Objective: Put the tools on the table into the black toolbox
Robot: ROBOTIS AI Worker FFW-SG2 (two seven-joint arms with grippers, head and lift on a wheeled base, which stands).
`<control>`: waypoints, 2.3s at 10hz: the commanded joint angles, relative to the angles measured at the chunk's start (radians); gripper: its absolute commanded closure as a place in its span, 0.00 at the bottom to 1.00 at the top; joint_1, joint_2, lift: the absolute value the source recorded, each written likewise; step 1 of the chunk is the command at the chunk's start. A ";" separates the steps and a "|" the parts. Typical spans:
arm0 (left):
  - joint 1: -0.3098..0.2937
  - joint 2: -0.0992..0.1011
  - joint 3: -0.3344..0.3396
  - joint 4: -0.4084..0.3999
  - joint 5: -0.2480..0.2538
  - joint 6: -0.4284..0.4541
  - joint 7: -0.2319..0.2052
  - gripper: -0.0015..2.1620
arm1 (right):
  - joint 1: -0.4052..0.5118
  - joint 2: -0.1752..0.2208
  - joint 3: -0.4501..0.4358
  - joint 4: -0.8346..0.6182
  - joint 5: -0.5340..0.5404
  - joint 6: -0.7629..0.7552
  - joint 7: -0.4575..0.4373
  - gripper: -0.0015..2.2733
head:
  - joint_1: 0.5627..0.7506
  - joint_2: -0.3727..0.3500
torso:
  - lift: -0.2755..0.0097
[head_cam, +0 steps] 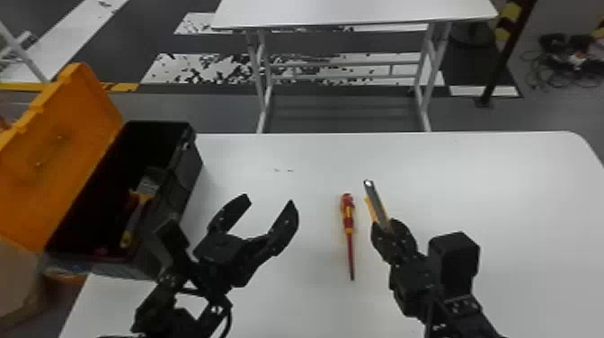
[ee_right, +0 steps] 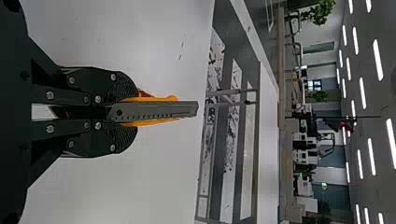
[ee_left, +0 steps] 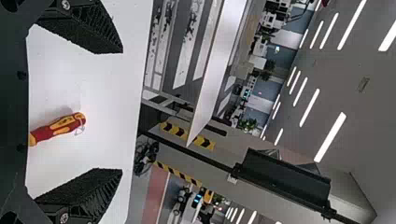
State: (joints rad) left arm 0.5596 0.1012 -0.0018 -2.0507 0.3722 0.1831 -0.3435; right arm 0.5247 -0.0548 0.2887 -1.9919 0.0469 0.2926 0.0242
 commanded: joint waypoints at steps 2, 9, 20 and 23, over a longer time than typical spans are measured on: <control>-0.052 0.000 0.043 -0.002 0.168 0.230 -0.051 0.04 | 0.047 -0.023 0.032 -0.016 0.025 -0.146 0.034 0.98 | 0.70 0.68 | 0.70; -0.112 -0.003 0.102 -0.009 0.409 0.479 -0.135 0.05 | 0.078 -0.048 0.138 -0.018 0.079 -0.247 0.092 0.98 | 0.70 0.76 | 0.70; -0.138 -0.003 0.098 0.006 0.378 0.543 -0.219 0.99 | 0.066 -0.046 0.171 -0.022 0.090 -0.229 0.100 0.98 | 0.70 0.79 | 0.70; -0.136 -0.005 0.106 0.004 0.366 0.543 -0.223 0.99 | 0.070 -0.046 0.170 -0.024 0.068 -0.256 0.092 0.56 | 0.70 0.78 | 0.70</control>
State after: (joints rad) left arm 0.4232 0.0965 0.1020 -2.0463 0.7392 0.7263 -0.5662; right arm 0.5924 -0.1004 0.4584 -2.0149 0.1182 0.0481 0.1165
